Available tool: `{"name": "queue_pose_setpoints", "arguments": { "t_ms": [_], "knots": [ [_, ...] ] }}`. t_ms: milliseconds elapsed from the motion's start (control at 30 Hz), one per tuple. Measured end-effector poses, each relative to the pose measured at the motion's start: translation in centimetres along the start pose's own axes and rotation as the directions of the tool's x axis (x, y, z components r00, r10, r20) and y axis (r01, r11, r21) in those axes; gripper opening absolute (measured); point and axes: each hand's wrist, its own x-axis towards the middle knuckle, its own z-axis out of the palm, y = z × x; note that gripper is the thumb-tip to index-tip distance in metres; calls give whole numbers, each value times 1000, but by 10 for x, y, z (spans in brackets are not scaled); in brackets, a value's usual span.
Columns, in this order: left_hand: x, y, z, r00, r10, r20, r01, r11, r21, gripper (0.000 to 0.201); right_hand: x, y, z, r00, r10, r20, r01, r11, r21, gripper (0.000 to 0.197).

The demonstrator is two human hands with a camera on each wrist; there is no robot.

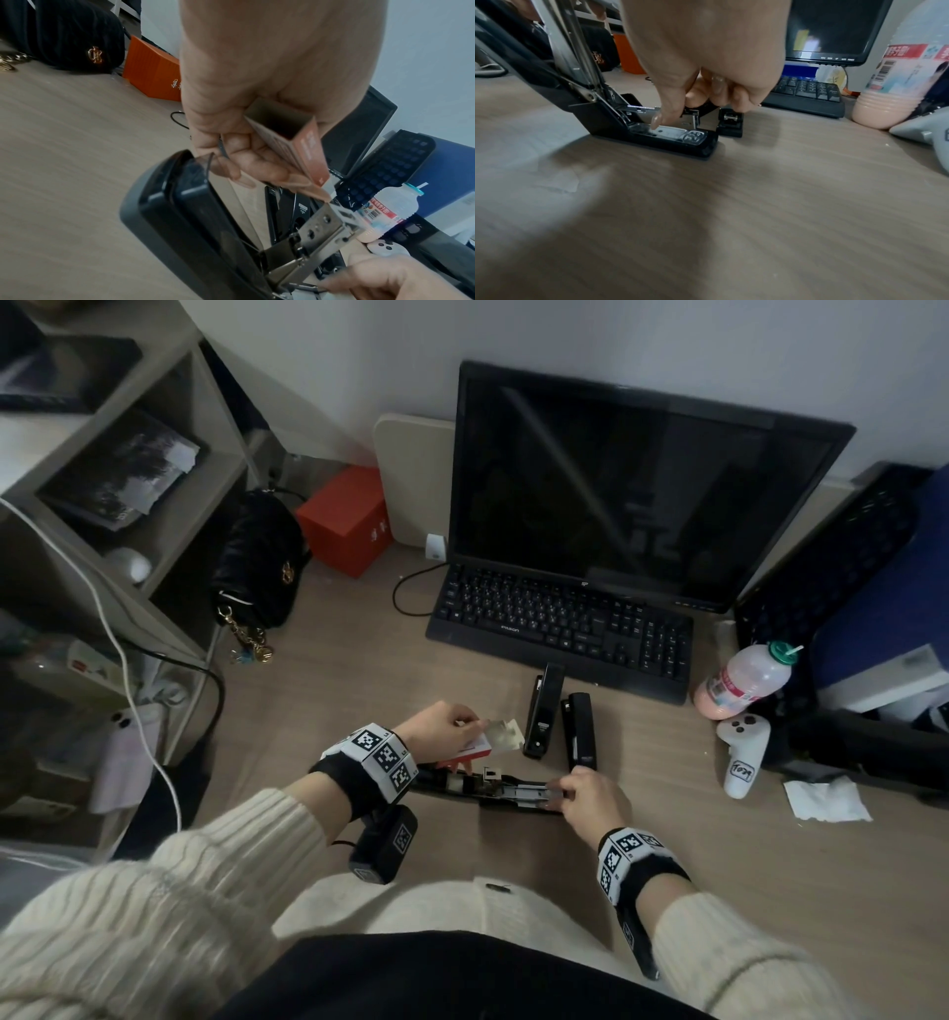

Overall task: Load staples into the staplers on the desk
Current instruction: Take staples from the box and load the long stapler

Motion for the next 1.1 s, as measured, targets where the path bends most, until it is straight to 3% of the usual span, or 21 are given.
{"name": "queue_pose_setpoints", "arguments": {
  "t_ms": [400,600,833,933,1000,1100],
  "knots": [
    [-3,3,1,999,-20,37,24,993,-112,32,-11,-4,-10,999,-41,27,41,999,3,31],
    [-2,5,1,999,-15,42,19,994,-108,34,-17,-3,-15,999,-35,-39,37,999,26,24],
    [-3,8,0,999,-6,46,14,986,-164,30,-19,-6,-18,1000,-18,25,16,997,73,23],
    [-4,11,-1,999,17,35,-9,978,-208,32,-16,-13,-25,999,-23,-34,28,987,156,22],
    [-5,14,-1,999,42,13,-38,970,-238,33,-13,-21,-32,995,-6,-95,32,962,273,32],
    [-4,18,0,997,73,-7,-72,951,-302,32,-9,-38,-45,990,33,-140,48,840,541,47]
  ]
}}
